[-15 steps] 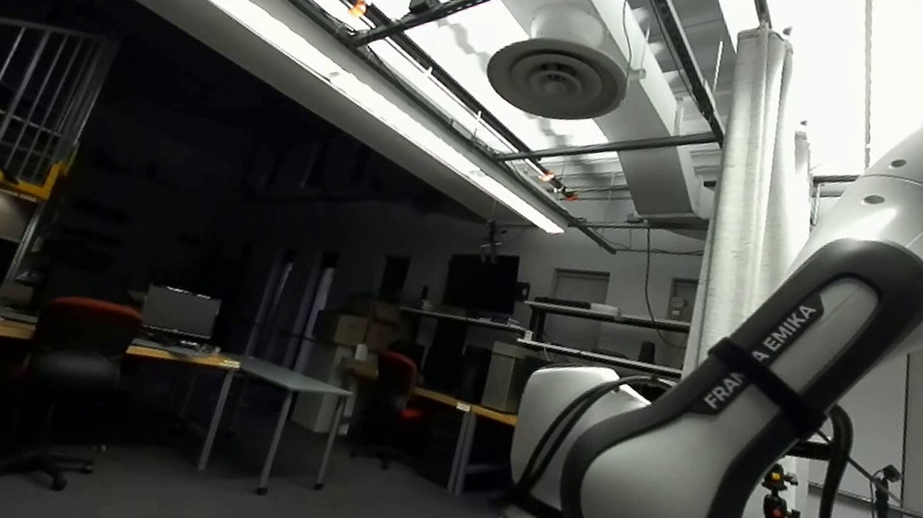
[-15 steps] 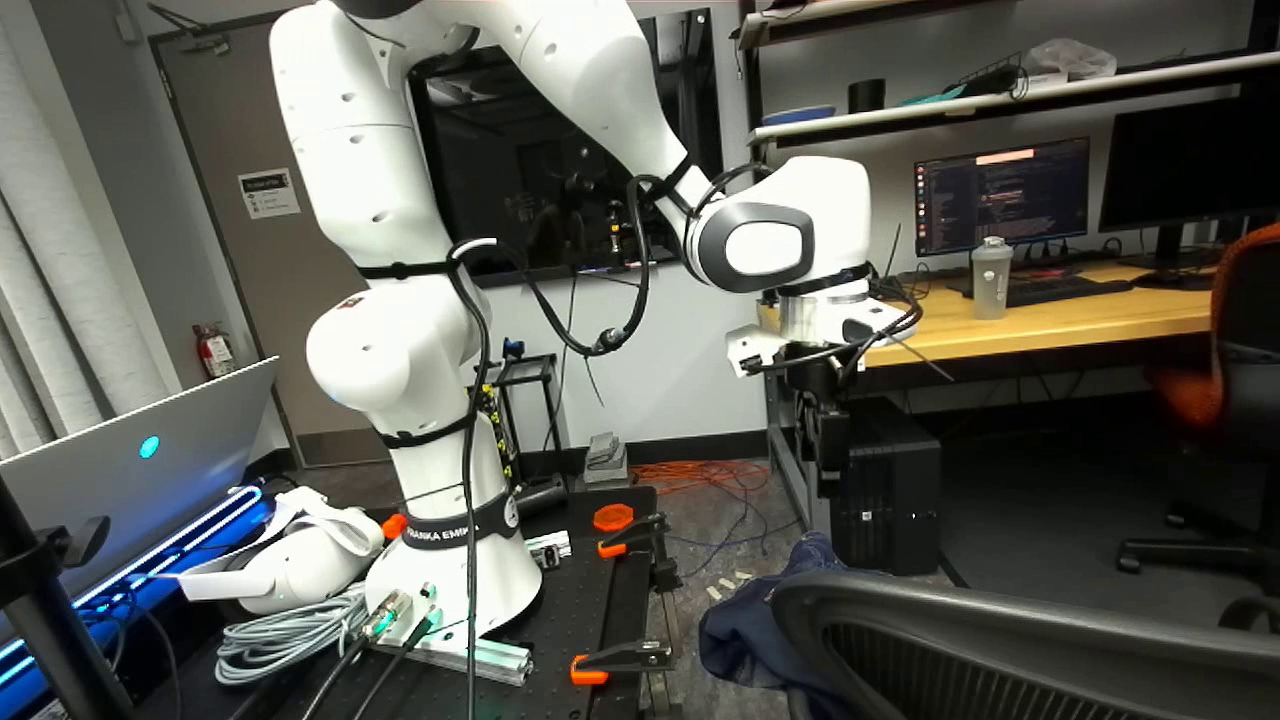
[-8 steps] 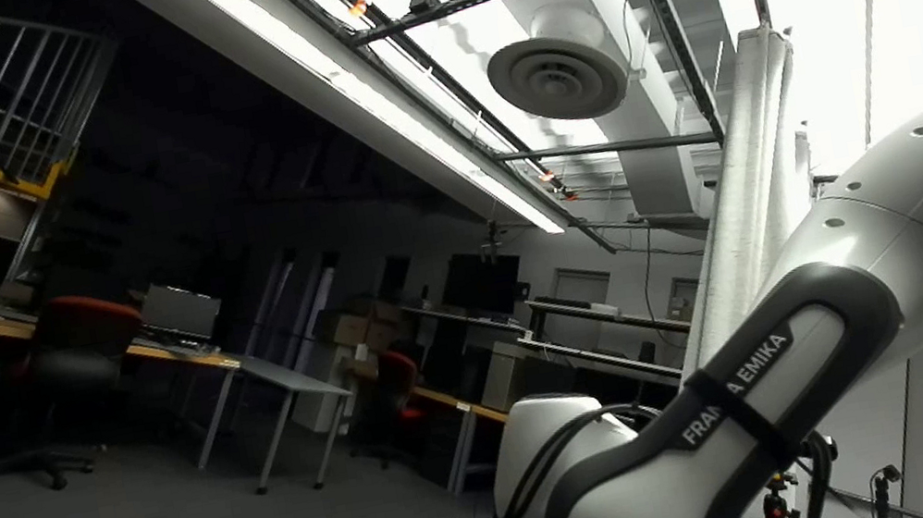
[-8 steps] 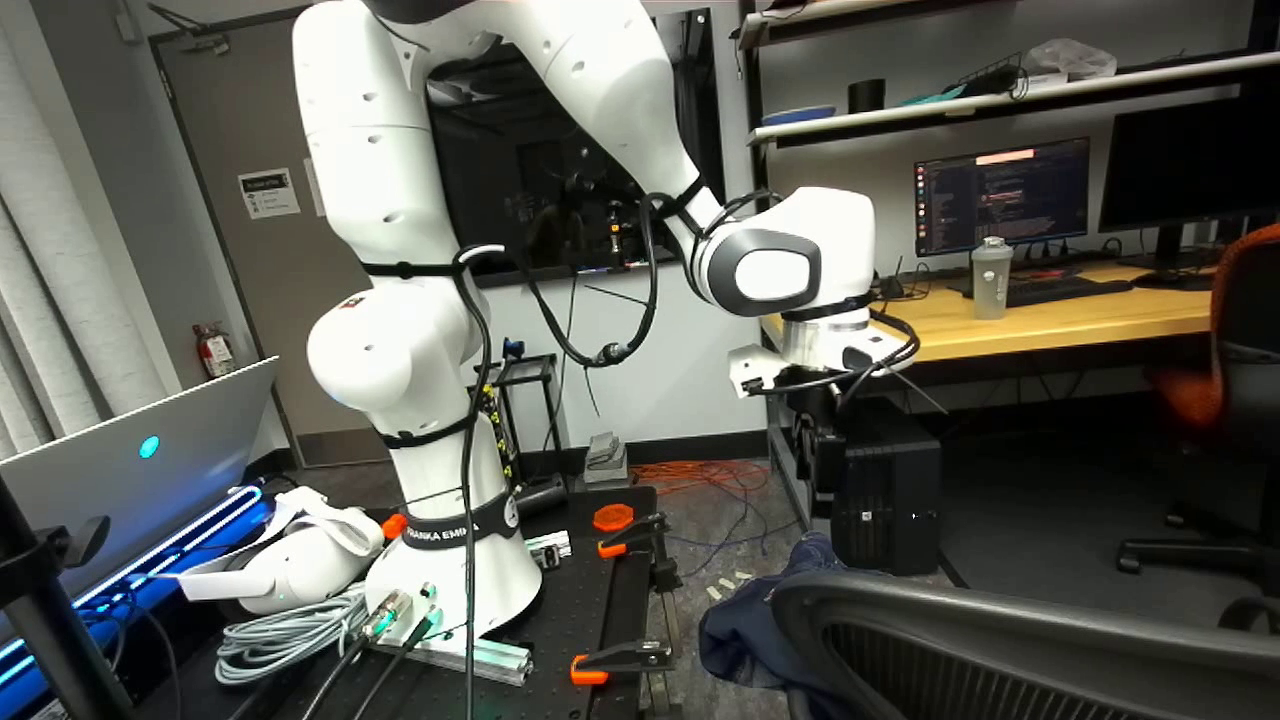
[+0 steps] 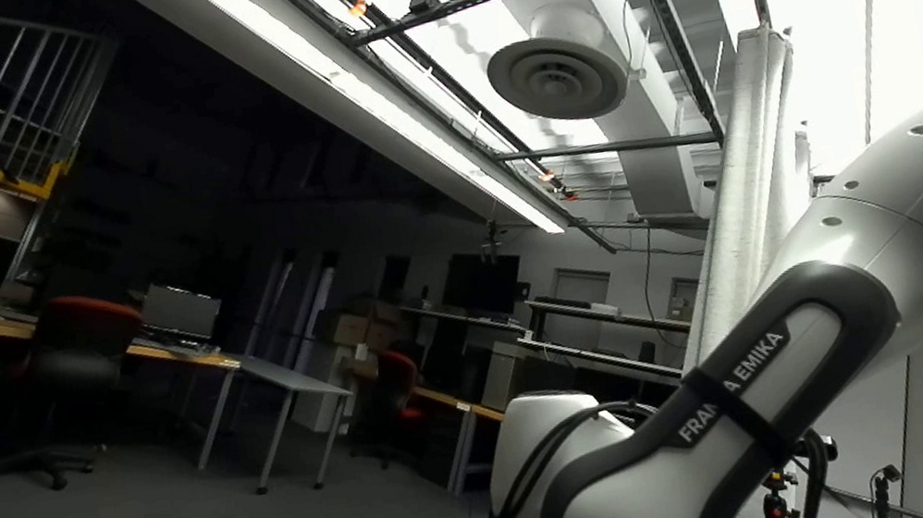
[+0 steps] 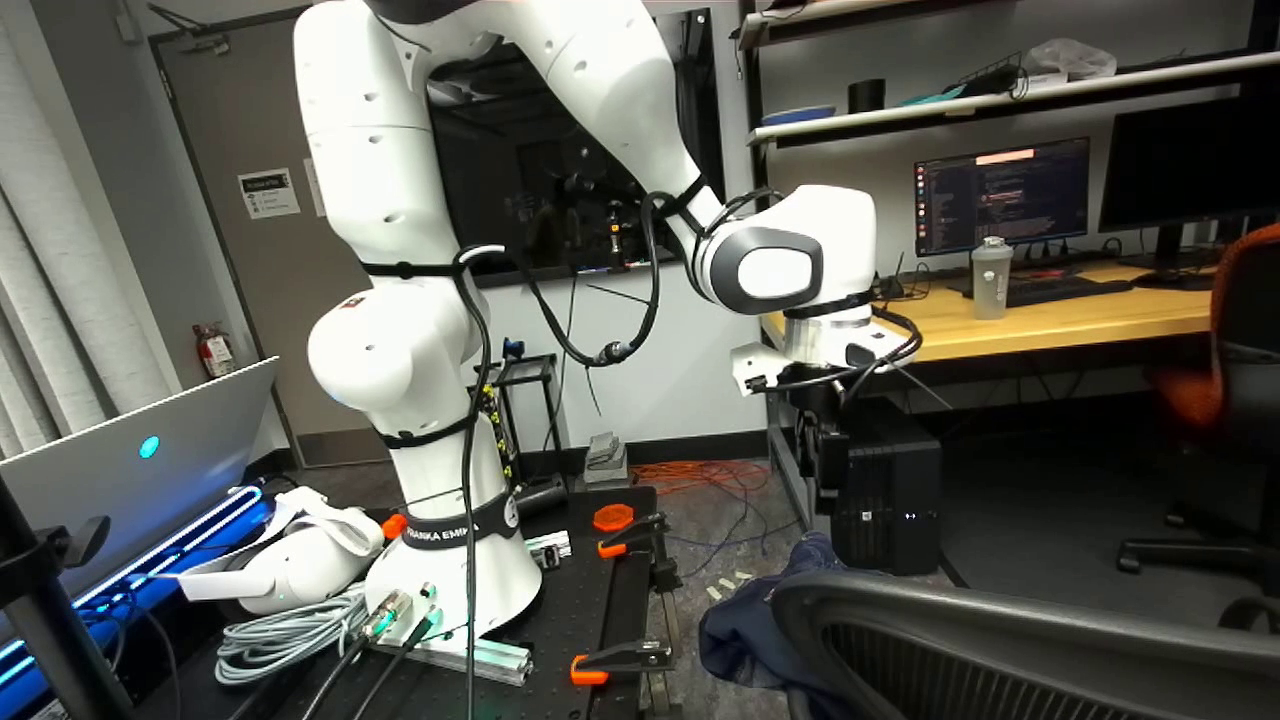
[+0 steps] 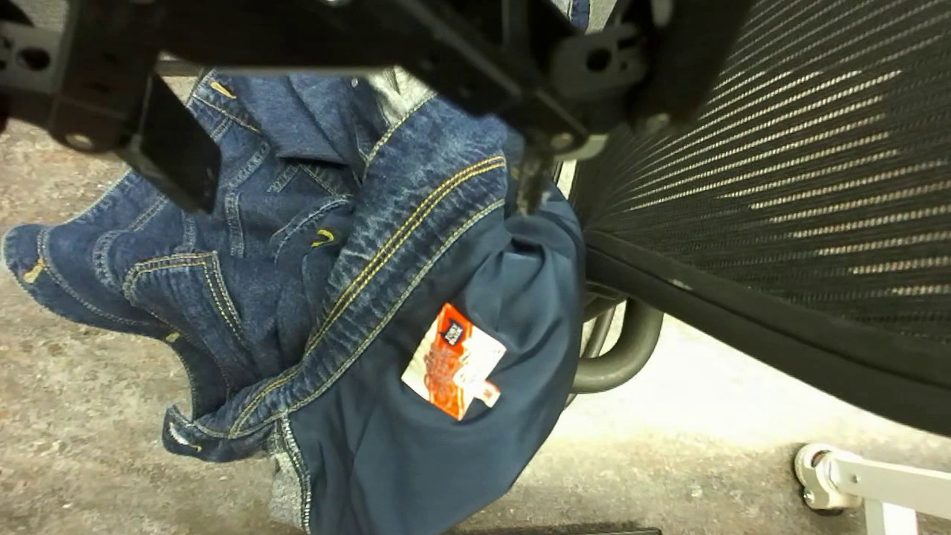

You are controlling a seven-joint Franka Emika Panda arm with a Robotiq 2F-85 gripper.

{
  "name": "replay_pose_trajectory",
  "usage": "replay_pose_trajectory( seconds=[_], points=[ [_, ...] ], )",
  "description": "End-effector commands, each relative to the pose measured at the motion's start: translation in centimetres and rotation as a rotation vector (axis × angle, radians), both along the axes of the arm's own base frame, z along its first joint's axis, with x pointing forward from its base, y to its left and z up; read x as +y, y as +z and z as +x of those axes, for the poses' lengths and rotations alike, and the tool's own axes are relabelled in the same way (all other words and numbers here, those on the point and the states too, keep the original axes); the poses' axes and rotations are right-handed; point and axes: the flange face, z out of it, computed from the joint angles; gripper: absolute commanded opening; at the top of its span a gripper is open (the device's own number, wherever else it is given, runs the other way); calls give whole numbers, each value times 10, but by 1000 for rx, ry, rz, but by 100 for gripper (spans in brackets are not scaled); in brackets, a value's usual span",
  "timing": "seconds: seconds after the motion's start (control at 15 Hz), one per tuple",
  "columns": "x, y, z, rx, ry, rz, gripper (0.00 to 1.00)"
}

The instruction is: Pick the cloth and put it on the back rest of the chair

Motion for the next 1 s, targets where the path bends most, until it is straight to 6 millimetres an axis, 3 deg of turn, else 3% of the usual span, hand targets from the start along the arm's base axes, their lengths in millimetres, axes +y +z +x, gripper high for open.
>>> replay_pose_trajectory(
  seconds=[0.0,0.27,0.93],
  points=[
    [0,0,0,1,0,0,100],
    [-1,2,0,-42,-3,-15,100],
    [0,-87,16,19,-69,-86,100]
  ],
)
